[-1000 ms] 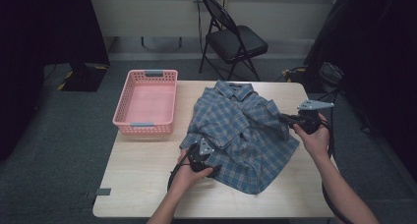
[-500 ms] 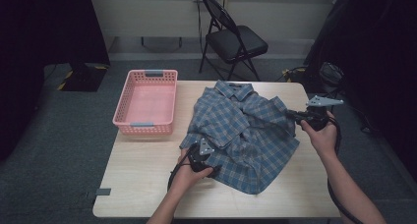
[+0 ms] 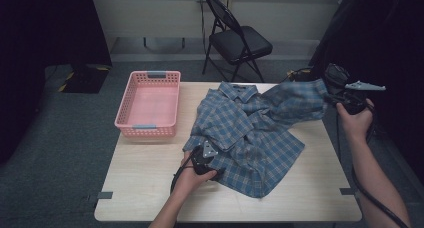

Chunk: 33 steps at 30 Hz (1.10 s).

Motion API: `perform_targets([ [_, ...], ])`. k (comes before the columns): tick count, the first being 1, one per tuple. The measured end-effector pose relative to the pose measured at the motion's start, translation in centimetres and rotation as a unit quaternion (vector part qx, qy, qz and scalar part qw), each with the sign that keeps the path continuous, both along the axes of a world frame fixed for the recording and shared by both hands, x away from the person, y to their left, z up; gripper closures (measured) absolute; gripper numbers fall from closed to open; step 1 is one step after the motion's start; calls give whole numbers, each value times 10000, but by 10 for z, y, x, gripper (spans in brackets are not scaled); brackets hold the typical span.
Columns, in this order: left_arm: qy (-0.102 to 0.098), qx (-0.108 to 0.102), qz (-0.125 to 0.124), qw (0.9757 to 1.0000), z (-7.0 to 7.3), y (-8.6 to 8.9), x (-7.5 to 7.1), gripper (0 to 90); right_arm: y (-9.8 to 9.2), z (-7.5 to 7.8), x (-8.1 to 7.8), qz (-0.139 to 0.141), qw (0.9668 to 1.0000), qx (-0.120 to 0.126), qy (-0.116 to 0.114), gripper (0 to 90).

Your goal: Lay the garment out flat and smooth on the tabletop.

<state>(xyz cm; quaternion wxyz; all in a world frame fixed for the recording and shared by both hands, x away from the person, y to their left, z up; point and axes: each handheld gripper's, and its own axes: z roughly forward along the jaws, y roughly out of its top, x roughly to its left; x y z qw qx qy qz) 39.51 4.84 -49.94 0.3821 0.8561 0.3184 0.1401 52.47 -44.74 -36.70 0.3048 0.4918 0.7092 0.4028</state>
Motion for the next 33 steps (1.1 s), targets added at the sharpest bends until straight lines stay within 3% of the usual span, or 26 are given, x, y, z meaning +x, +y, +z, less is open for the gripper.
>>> perform_targets([
  [2,6,-10,8,10000,0,0,0,150,-13,1,0,-365,9993,72,-94,627],
  [3,2,-6,4,10000,0,0,0,150,-14,1,-3,-299,9993,168,-130,621],
  [6,5,-4,0,10000,0,0,0,149,-2,-5,-21,117,9997,120,-205,503],
  [10,3,20,-8,10000,0,-1,1,148,30,-28,-51,813,9965,184,-44,417],
  [15,5,8,-2,10000,0,-1,1,147,81,-72,-82,1605,9860,179,421,340],
  [19,3,7,-1,10000,0,-1,1,147,110,-107,-96,1906,9781,70,833,296],
  [22,5,6,-2,10000,0,-1,1,147,119,-120,-101,1961,9758,-9,971,263],
  [27,5,6,-3,10000,0,-1,1,147,121,-125,-104,1980,9743,-172,1060,197],
  [33,7,9,-20,10000,0,-1,1,147,120,-131,-104,1922,9748,-281,1096,176],
])
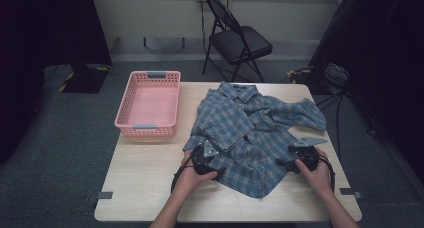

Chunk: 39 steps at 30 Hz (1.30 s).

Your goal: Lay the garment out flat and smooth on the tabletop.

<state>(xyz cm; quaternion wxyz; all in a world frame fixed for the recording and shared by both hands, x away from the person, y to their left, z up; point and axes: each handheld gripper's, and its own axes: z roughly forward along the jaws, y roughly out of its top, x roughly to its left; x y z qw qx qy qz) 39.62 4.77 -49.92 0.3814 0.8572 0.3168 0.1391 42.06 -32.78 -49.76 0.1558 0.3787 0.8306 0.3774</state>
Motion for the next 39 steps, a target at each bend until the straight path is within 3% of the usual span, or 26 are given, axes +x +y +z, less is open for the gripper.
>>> perform_targets([
  [2,-10,16,-9,10000,0,0,0,147,2,0,-1,-20,9999,-132,-59,175],
  [7,-54,94,-9,9999,5,2,-1,149,2,0,-1,-21,9999,-139,-65,175],
  [10,-142,-115,104,9998,19,6,-1,154,2,0,-1,-19,9999,-140,-67,175],
  [12,-304,-264,157,9991,31,7,1,176,2,0,-1,-19,9999,-139,-69,175],
  [14,-450,-420,193,9979,42,6,5,224,2,0,-1,-19,9999,-139,-67,175],
  [16,-512,-399,168,9977,49,-1,14,265,2,0,-1,-19,9999,-138,-65,175],
  [21,-525,-563,59,9970,62,-26,39,338,2,0,-1,-19,9999,-137,-65,175],
  [25,-402,-524,-20,9978,61,-43,53,402,2,0,-1,-20,9999,-134,-64,175],
  [26,-330,-400,-78,9986,58,-56,62,403,2,0,-1,-20,9999,-134,-63,175],
  [30,-253,-357,-162,9989,52,-69,70,414,2,0,-1,-21,9999,-133,-63,175],
  [34,-220,-276,-212,9992,47,-76,74,505,2,0,-1,-21,9999,-133,-63,175],
  [35,-243,-203,-197,9993,46,-77,75,505,2,0,-1,-21,9999,-133,-63,175],
  [36,-274,-105,-222,9993,45,-78,77,575,2,0,-1,-21,9999,-132,-62,176],
  [37,-317,-16,-144,9994,44,-78,80,588,2,0,-1,-21,9999,-129,-61,175],
  [39,-304,25,-163,9994,44,-79,81,643,2,0,-1,-21,9999,-130,-60,175],
])
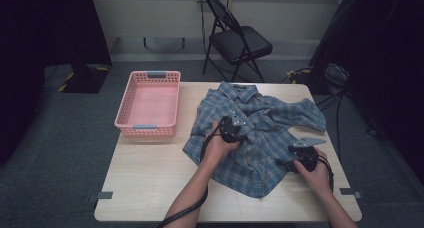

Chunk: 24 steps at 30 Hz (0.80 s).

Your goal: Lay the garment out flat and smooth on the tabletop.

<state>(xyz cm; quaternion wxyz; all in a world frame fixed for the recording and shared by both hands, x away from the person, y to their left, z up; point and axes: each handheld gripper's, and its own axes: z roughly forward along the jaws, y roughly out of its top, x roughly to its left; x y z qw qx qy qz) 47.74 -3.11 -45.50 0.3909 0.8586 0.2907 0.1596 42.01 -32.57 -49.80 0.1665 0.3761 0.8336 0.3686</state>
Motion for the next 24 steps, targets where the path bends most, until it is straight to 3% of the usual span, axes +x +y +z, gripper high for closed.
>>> perform_targets([
  [3,21,57,13,10000,2,0,2,760,0,0,0,1,10000,2,0,176],
  [4,18,43,45,10000,4,0,3,760,0,0,0,2,10000,0,-2,176],
  [5,50,-5,122,9999,7,2,5,844,0,0,0,1,10000,3,0,176],
  [7,66,-54,141,9999,12,5,5,883,0,0,0,1,10000,4,0,176],
  [13,84,-196,191,9996,23,15,7,892,0,0,0,4,10000,5,4,176],
  [16,80,-472,288,9984,33,25,7,892,0,0,0,3,10000,7,5,176],
  [20,18,-573,364,9977,40,34,8,892,0,0,0,3,10000,9,6,176],
  [24,-80,-822,561,9950,51,51,11,892,0,0,0,3,10000,8,5,176],
])
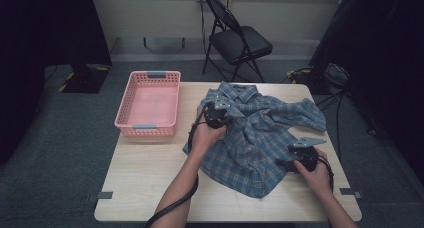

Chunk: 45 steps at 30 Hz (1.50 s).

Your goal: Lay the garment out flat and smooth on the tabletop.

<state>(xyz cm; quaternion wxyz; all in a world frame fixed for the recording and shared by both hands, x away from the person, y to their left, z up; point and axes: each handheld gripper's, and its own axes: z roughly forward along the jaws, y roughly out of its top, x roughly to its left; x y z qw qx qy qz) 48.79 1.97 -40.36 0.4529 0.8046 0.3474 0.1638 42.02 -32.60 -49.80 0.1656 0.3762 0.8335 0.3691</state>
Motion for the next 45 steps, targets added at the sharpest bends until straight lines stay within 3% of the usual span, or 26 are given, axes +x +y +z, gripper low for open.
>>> perform_targets([
  [8,-87,-349,400,9986,20,44,8,893,0,0,0,0,10000,-2,-1,176],
  [9,-97,-422,467,9980,22,52,10,893,0,0,0,-3,10000,-1,-3,176],
  [14,-163,-402,804,9958,32,99,17,893,0,0,0,1,10000,0,1,176],
  [17,-186,-532,1034,9930,36,134,22,894,0,0,0,1,10000,-1,1,176],
  [22,-166,-663,1611,9846,34,196,30,893,0,0,0,0,10000,-2,1,176],
  [24,-188,-632,1909,9794,28,217,31,886,0,0,0,-2,10000,-2,-2,176],
  [26,-291,-565,2207,9733,22,231,29,796,0,0,0,-2,10000,-6,-4,176],
  [27,-323,-520,2320,9708,20,233,28,693,0,0,0,-1,10000,-7,-4,175],
  [29,-379,-441,2245,9727,16,228,22,507,0,0,0,0,10000,-10,-7,175],
  [32,-452,-332,1855,9810,13,206,9,365,0,0,0,-4,10000,-10,-6,175],
  [35,-501,-233,1322,9897,8,174,-8,292,1,0,-1,-40,10000,-9,-3,173],
  [39,-320,13,707,9970,-12,134,-31,262,1,0,-3,-79,10000,14,0,181],
  [41,-204,232,476,9984,-28,116,-41,261,-1,2,-3,-120,9999,108,14,219],
  [43,-87,413,247,9988,-44,101,-51,260,-4,6,-3,-253,9993,200,-164,251],
  [45,9,585,90,9982,-60,90,-59,260,-6,9,0,-407,9989,87,-235,261],
])
